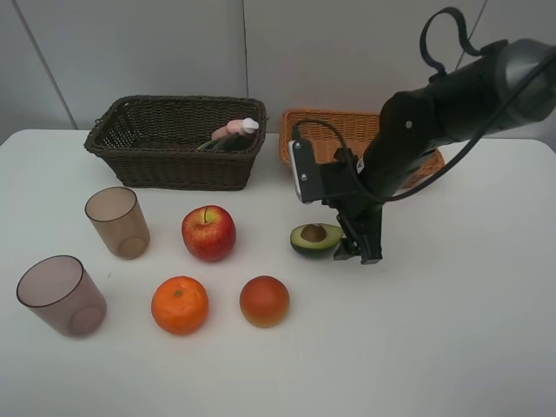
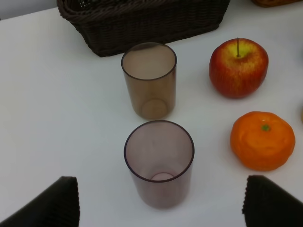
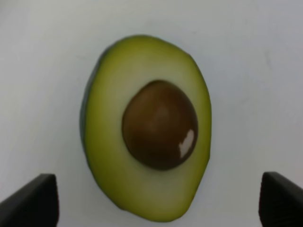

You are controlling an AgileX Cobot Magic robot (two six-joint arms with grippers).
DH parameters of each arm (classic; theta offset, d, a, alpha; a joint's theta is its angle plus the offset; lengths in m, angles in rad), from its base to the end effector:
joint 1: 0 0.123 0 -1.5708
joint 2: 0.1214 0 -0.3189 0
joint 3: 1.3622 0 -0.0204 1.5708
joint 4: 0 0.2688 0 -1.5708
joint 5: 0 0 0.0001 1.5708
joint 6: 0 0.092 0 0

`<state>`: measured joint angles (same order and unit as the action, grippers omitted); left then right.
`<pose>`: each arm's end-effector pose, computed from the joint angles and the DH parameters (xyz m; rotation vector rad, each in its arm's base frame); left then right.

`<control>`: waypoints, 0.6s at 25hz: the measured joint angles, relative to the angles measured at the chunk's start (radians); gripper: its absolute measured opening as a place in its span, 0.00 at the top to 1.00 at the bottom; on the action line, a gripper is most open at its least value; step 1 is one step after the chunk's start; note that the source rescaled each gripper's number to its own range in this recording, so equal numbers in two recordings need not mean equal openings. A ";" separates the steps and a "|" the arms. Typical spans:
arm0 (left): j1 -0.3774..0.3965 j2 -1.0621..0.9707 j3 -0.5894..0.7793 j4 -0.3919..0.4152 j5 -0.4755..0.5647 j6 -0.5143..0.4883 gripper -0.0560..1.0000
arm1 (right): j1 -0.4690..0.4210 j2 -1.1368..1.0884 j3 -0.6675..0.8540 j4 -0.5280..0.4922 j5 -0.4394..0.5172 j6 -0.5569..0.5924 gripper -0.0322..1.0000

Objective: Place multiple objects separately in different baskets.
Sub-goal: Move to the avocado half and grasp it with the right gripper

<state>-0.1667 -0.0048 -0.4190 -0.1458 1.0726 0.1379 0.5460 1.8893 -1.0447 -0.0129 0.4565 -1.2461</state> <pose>-0.0166 -0.0091 0.2610 0.3241 2.1042 -0.1945 0.3226 0.1954 0.1555 -2.1981 1.7396 -0.1836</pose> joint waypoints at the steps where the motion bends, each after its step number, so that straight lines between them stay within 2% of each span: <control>1: 0.000 0.000 0.000 0.000 0.000 0.000 0.05 | 0.003 0.004 0.000 0.000 -0.011 0.000 0.17; 15: 0.000 0.000 0.000 0.000 0.000 0.000 0.05 | 0.003 0.073 -0.001 0.013 -0.099 0.000 0.18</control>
<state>-0.1667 -0.0048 -0.4190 -0.1458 1.0726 0.1379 0.5493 1.9621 -1.0453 0.0000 0.3572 -1.2461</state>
